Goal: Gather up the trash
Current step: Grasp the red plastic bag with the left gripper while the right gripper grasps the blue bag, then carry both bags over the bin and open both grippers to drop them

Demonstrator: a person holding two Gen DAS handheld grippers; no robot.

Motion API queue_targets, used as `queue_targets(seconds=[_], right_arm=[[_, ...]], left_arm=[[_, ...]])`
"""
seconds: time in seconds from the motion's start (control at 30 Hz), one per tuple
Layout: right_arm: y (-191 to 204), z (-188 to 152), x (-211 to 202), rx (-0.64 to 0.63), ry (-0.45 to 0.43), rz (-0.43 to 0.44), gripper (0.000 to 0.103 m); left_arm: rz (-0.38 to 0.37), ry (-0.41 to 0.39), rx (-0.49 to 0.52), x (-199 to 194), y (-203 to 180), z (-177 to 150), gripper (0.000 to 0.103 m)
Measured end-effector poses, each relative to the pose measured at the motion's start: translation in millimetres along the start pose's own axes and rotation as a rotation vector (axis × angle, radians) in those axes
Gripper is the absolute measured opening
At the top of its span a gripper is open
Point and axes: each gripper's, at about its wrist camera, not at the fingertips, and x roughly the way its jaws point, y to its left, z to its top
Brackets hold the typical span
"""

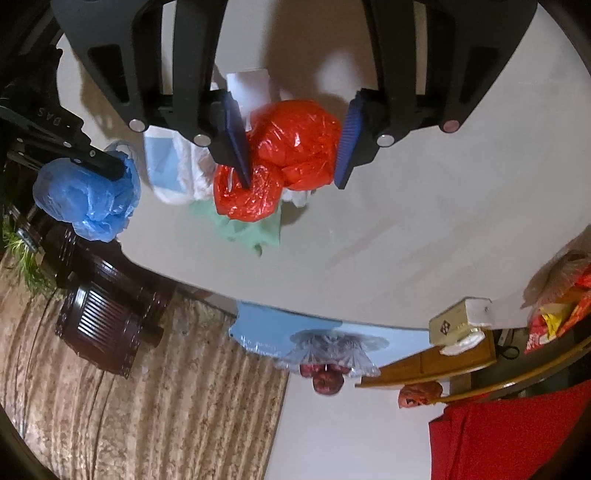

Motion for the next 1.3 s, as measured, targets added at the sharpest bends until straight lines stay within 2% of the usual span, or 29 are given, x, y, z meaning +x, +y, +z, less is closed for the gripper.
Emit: queue_targets(seconds=[0.27,0.6,0.9,1.3], right_arm=[[4.7,0.8,-42.7,-0.020,-0.061,0.010,0.037],[-2.6,-18.2,-104.6,-0.017,-0.113,-0.003,0.037],[-22.1,-49.4,-157.0,0.006,-0.125,-0.057,0.037],[-69.5,-93.0,-213.0,0.085,-0.127,-0.182,0.037]], left_arm=[[-0.018,-0.061,0.020,-41.5,-14.2,6.8,0.043],[-0.067,-0.095,0.077,-93.3,-58.8,-10.2,0.043],[-0.134,-0.070,0.113,-122.3,-105.8,-40.9,0.043],[-0.240,-0.058,0.206,-134.3,-171.9,-63.7,0.043]])
